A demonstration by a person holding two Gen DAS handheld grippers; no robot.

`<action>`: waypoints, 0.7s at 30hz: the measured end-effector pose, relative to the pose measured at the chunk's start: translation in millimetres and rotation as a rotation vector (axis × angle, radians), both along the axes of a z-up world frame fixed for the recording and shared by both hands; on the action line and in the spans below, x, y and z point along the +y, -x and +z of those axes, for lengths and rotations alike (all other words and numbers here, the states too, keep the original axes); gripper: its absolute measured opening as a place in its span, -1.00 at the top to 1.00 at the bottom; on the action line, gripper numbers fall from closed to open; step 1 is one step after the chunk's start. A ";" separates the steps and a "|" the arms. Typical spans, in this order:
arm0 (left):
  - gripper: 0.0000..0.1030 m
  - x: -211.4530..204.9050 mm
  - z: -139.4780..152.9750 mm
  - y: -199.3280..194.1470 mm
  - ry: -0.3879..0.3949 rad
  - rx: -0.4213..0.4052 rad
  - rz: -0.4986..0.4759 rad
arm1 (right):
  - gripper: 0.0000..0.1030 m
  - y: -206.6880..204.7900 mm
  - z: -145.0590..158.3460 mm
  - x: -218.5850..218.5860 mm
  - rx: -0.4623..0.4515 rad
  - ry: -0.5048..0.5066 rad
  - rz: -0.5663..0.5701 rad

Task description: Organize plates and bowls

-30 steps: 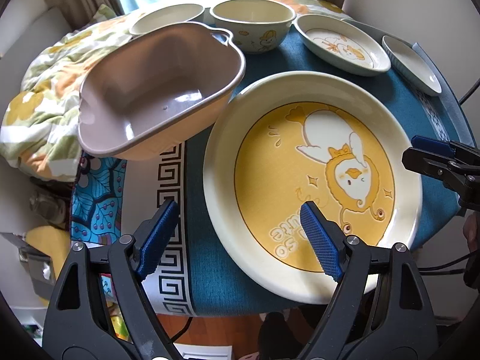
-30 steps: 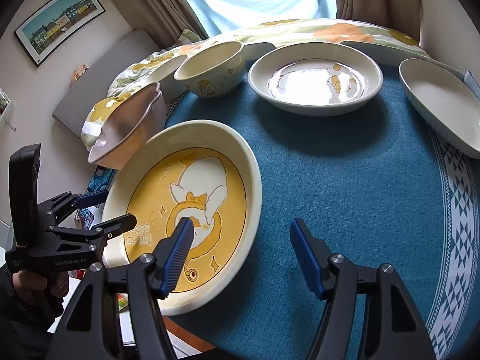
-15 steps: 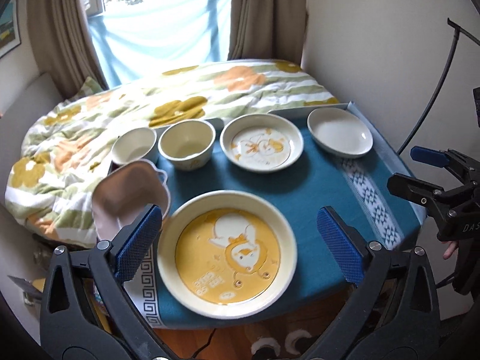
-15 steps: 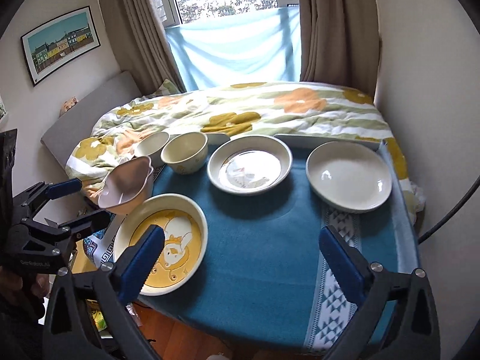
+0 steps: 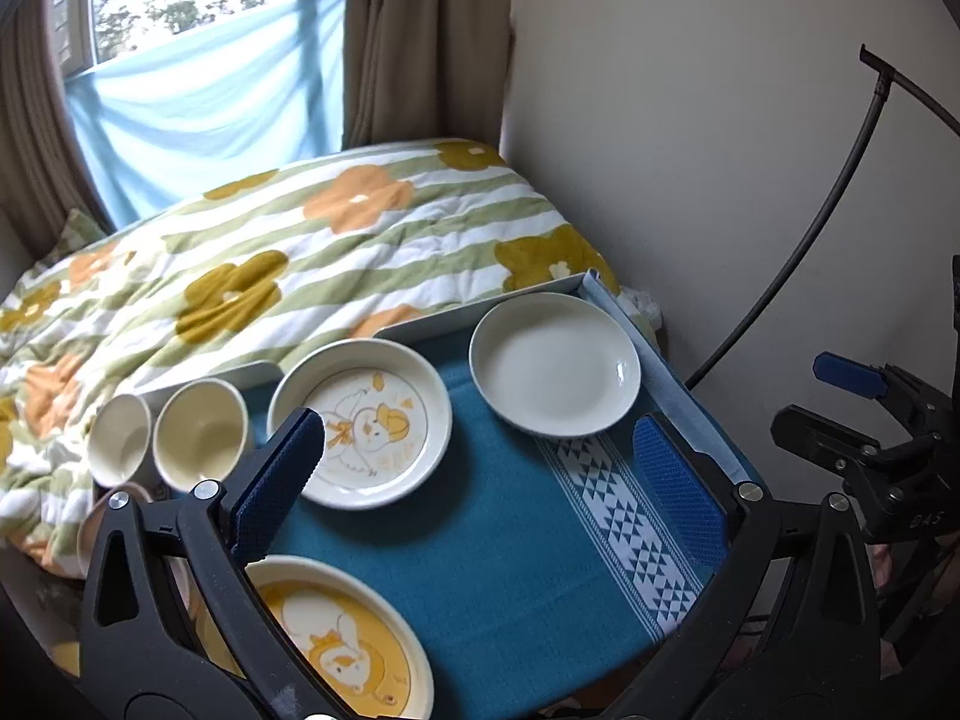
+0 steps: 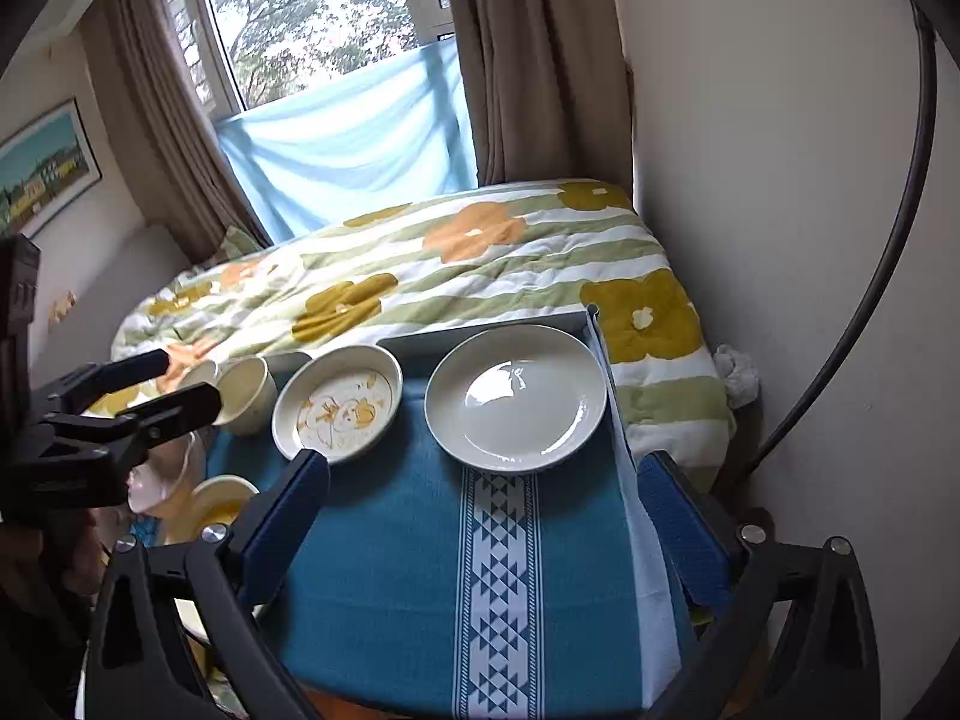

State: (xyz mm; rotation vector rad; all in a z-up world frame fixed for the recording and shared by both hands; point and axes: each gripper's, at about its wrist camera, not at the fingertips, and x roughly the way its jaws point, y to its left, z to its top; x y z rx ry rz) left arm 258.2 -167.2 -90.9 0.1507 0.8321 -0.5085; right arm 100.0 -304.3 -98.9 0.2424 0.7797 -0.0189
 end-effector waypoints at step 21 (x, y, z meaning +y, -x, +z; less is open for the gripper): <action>0.00 -88.9 -184.9 -204.4 -0.061 0.450 -0.320 | -0.04 -106.5 -150.5 -63.6 0.287 -0.394 -0.343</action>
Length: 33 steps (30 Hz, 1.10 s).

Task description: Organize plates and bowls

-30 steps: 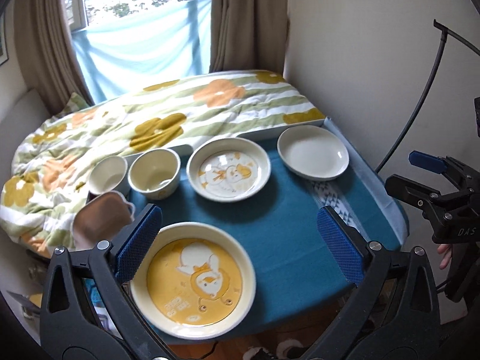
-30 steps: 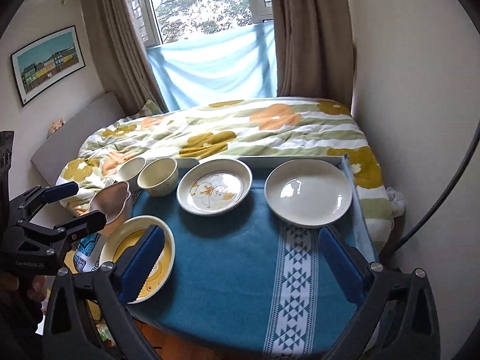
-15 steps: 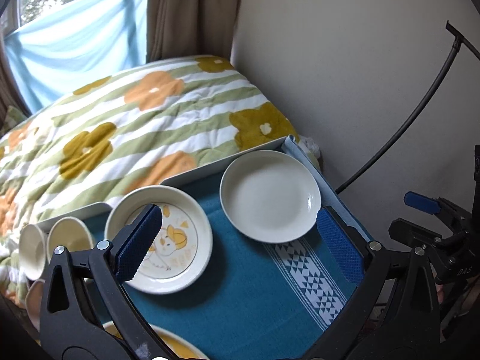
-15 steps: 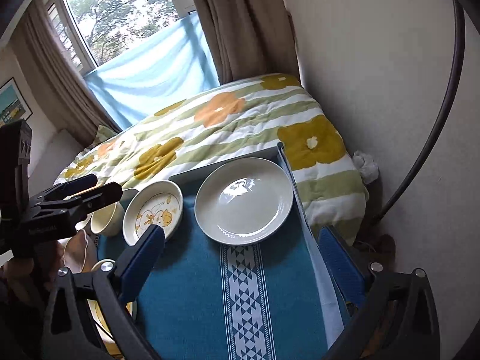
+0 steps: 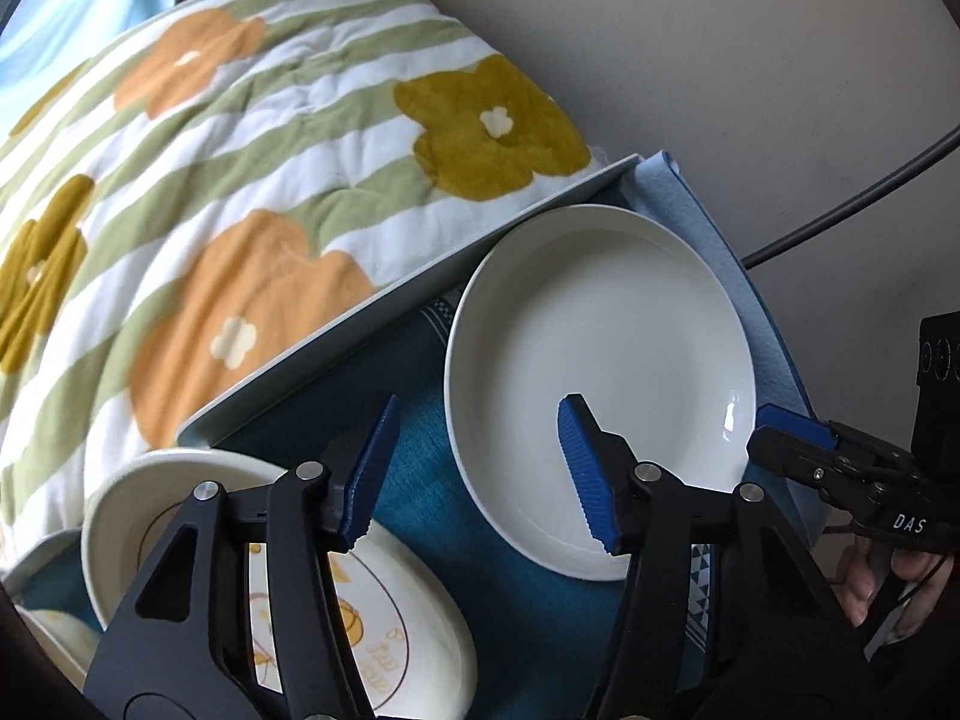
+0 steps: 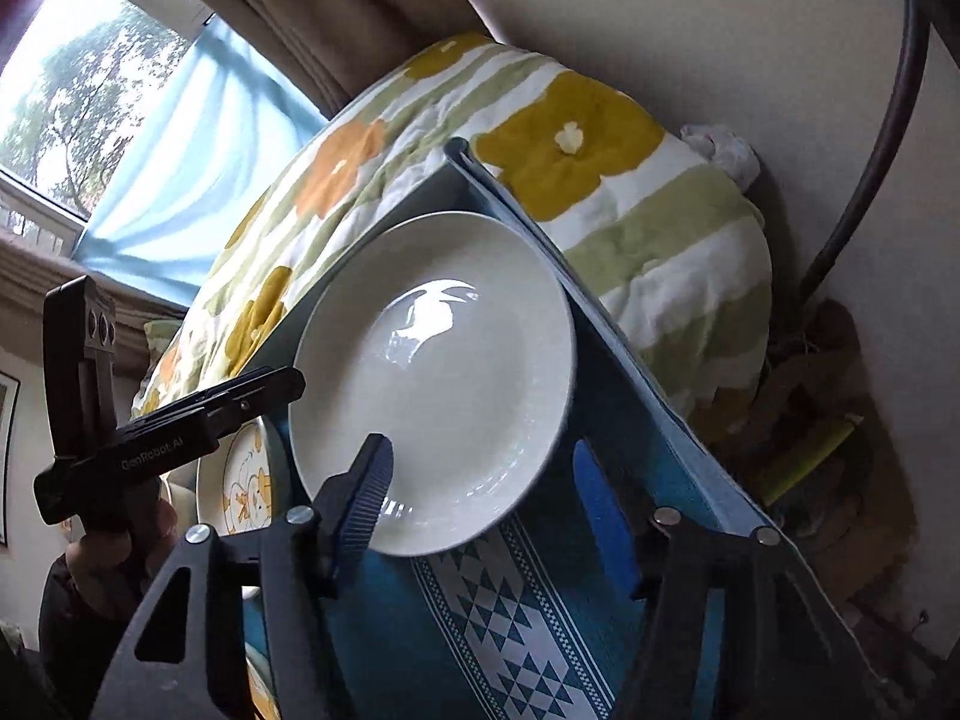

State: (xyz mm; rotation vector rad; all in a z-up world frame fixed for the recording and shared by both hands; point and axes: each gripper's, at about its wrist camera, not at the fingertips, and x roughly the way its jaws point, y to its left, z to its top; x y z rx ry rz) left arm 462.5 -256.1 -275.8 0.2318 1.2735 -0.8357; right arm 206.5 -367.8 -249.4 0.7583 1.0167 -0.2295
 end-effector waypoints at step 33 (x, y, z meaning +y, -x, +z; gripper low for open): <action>0.67 -4.0 19.3 11.7 -0.007 -0.120 -0.013 | 0.72 -9.5 -1.4 -1.9 -0.006 0.132 -0.006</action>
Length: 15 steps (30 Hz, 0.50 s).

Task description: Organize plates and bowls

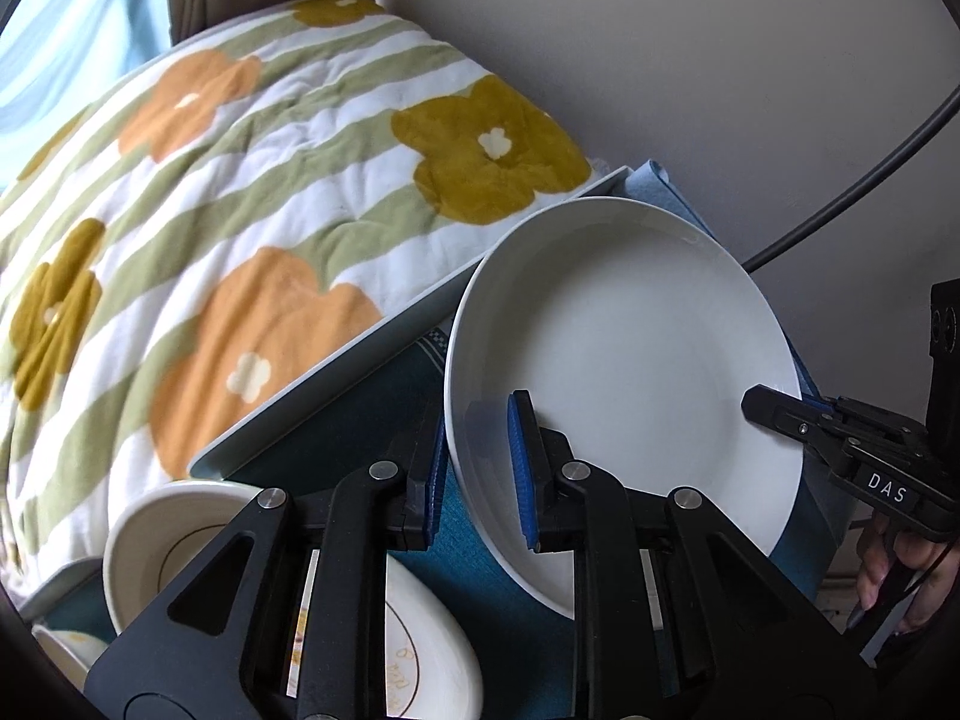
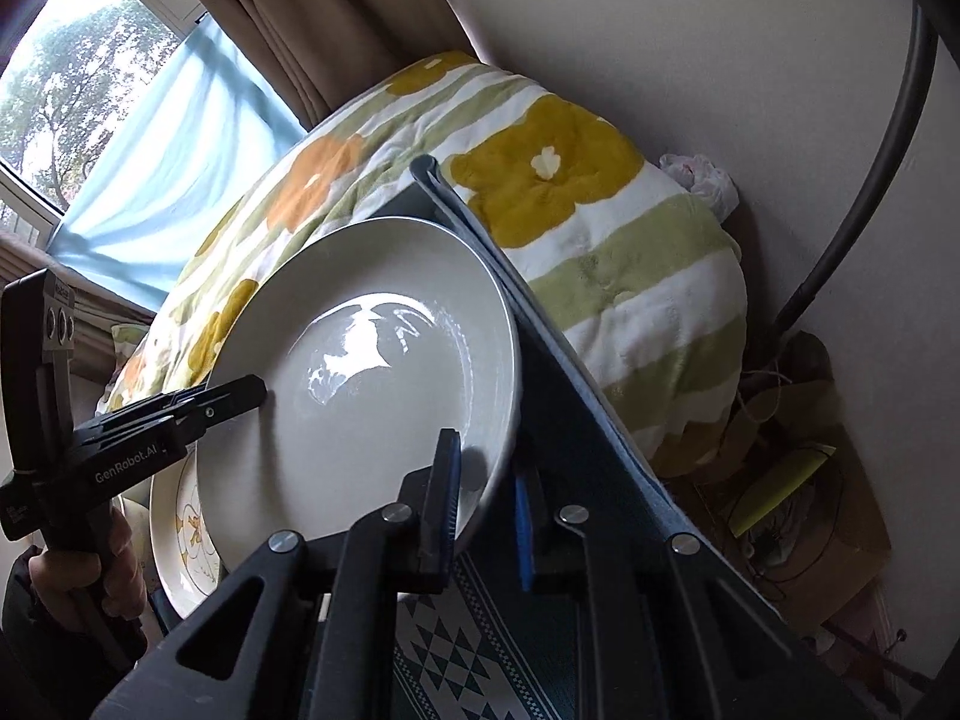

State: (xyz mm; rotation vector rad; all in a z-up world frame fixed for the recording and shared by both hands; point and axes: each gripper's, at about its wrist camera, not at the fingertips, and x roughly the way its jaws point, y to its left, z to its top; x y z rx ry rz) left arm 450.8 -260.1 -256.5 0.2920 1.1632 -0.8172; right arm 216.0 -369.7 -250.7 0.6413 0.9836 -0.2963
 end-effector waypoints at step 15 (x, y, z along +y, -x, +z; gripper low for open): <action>0.67 79.5 119.4 102.4 0.088 -0.148 0.270 | 0.72 34.8 108.0 34.0 -0.135 0.095 0.293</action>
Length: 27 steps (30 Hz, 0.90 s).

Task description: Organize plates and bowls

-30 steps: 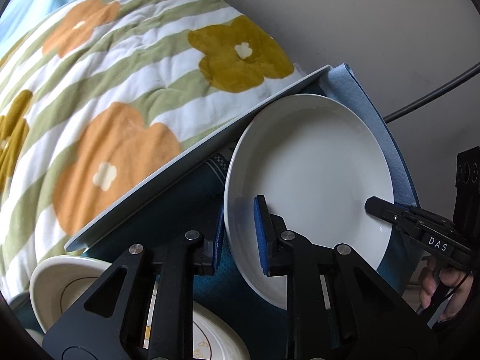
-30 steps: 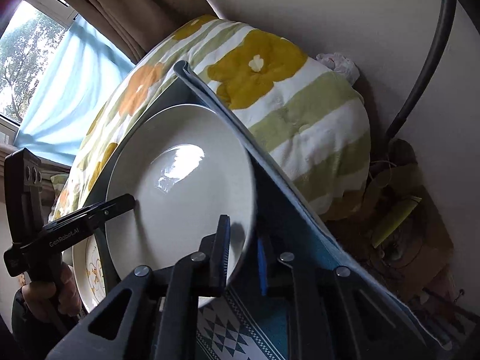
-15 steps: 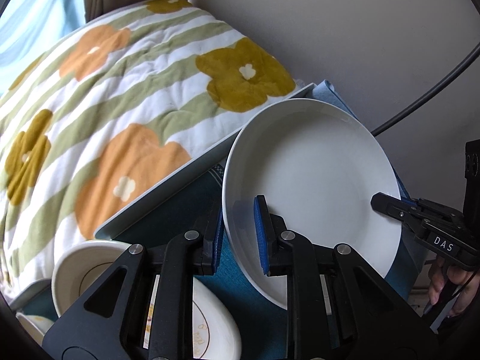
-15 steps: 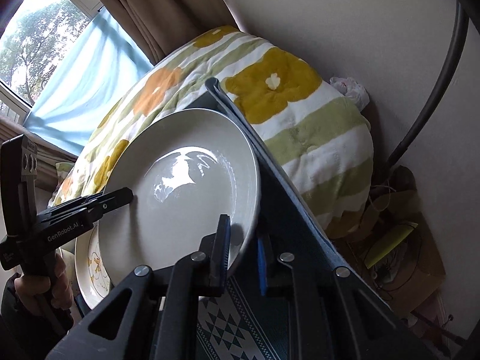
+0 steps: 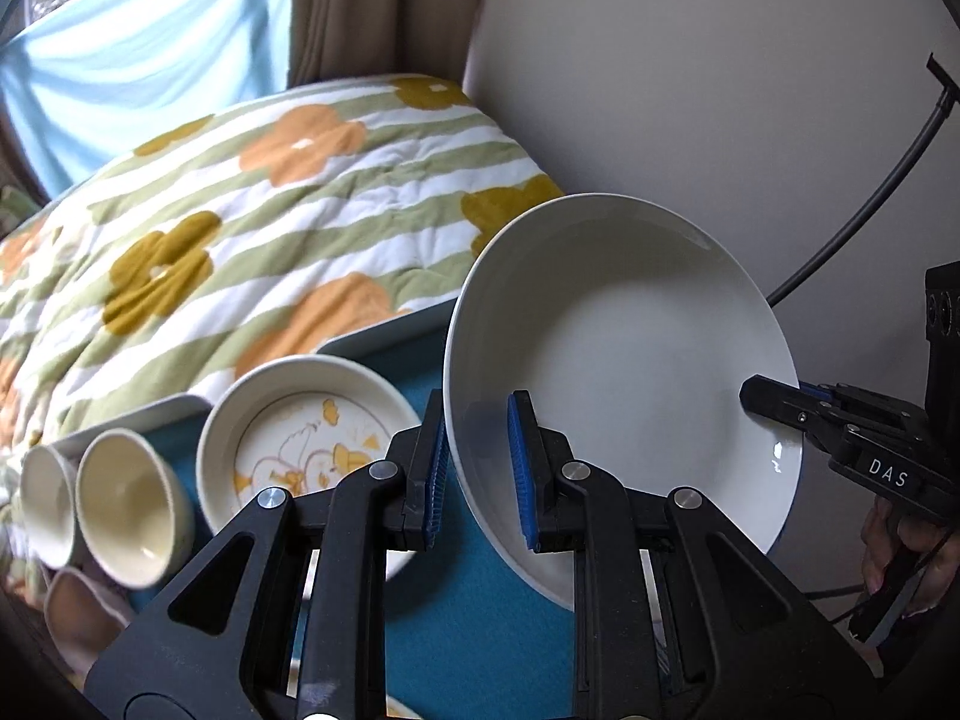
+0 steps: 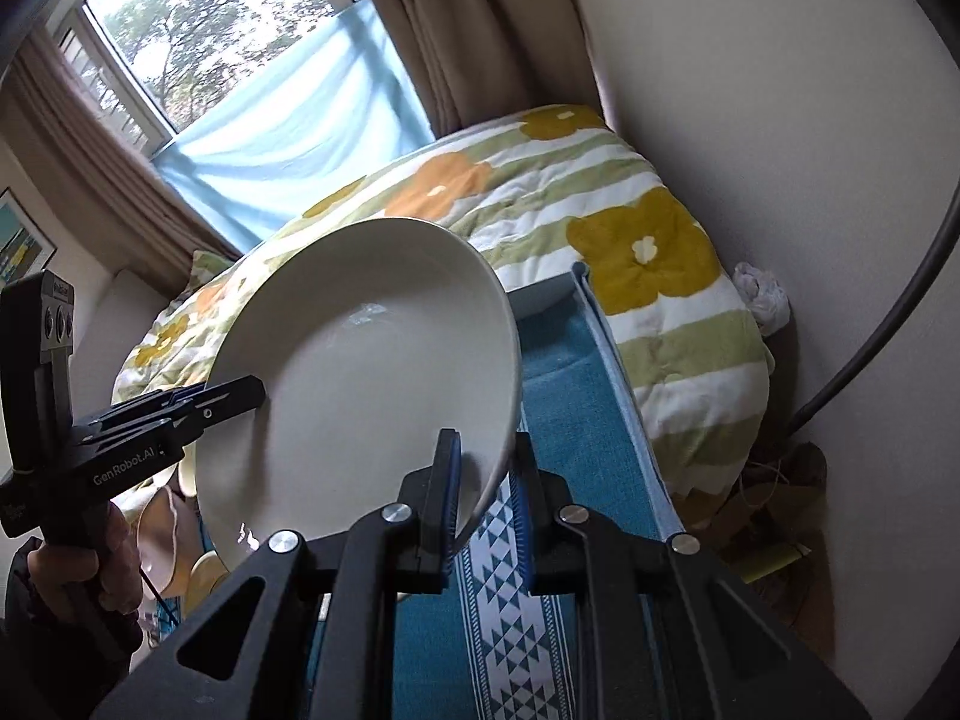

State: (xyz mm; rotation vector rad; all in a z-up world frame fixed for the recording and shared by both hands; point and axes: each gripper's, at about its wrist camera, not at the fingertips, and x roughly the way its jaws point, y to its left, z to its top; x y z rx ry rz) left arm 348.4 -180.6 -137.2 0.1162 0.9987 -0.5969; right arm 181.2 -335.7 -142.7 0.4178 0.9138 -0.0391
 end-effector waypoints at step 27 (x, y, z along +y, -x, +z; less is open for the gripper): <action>0.67 242.2 -70.5 171.9 -0.021 0.154 0.467 | 0.72 47.2 -66.2 212.6 0.121 -0.003 0.493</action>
